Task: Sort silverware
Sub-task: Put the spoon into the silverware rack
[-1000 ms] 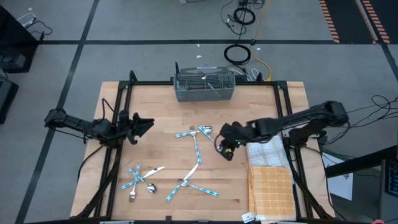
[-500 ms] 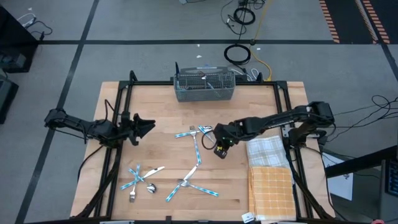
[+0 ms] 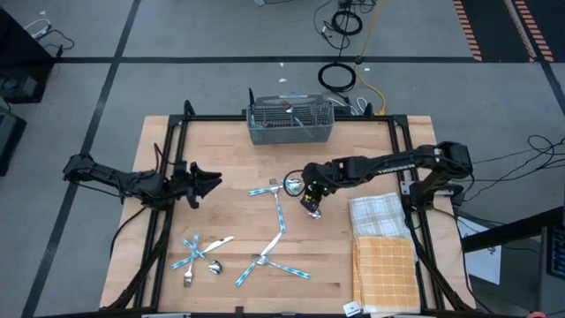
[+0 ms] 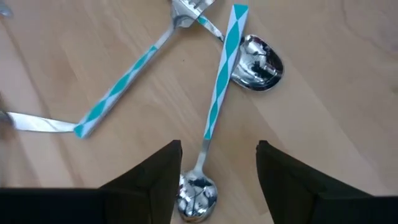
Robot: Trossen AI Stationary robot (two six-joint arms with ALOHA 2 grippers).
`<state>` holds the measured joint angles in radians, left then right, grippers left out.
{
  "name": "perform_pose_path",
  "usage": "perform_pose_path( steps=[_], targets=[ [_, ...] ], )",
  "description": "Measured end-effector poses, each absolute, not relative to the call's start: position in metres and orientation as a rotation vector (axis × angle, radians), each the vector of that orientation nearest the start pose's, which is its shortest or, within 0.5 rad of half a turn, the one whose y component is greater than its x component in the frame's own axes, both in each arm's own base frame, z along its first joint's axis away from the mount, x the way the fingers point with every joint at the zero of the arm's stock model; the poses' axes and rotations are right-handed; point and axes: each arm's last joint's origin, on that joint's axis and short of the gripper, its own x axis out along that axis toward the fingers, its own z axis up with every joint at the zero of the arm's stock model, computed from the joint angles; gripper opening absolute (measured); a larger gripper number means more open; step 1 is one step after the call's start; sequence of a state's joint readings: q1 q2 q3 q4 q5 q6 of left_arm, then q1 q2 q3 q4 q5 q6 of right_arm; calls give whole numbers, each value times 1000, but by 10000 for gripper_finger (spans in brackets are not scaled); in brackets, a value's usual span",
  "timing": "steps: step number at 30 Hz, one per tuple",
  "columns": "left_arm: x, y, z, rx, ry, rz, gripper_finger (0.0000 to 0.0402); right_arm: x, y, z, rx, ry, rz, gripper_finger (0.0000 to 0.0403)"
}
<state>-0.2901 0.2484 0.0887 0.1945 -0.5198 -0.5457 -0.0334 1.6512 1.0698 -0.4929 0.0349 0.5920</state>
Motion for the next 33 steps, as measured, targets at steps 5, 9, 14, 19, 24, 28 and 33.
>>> perform_pose_path(
  steps=[5,9,14,19,24,28,33],
  targets=[
    [108,-17,191,-555,-89,217,152,332,-12,176,517,1083,-381,196],
    [108,-17,191,-554,-88,217,152,337,-12,163,521,1105,-379,196],
    [108,-17,190,-551,-75,220,152,340,-11,151,519,1126,-384,196],
    [108,-17,190,-552,-76,221,152,342,-10,142,536,1155,-370,196],
    [108,-17,190,-572,-74,221,152,343,-7,135,528,1179,-374,195],
    [108,-17,189,-571,-71,222,152,342,-8,129,542,1208,-413,155],
    [108,-17,189,-571,-70,222,152,341,-8,124,600,1238,-440,32]
  ],
)
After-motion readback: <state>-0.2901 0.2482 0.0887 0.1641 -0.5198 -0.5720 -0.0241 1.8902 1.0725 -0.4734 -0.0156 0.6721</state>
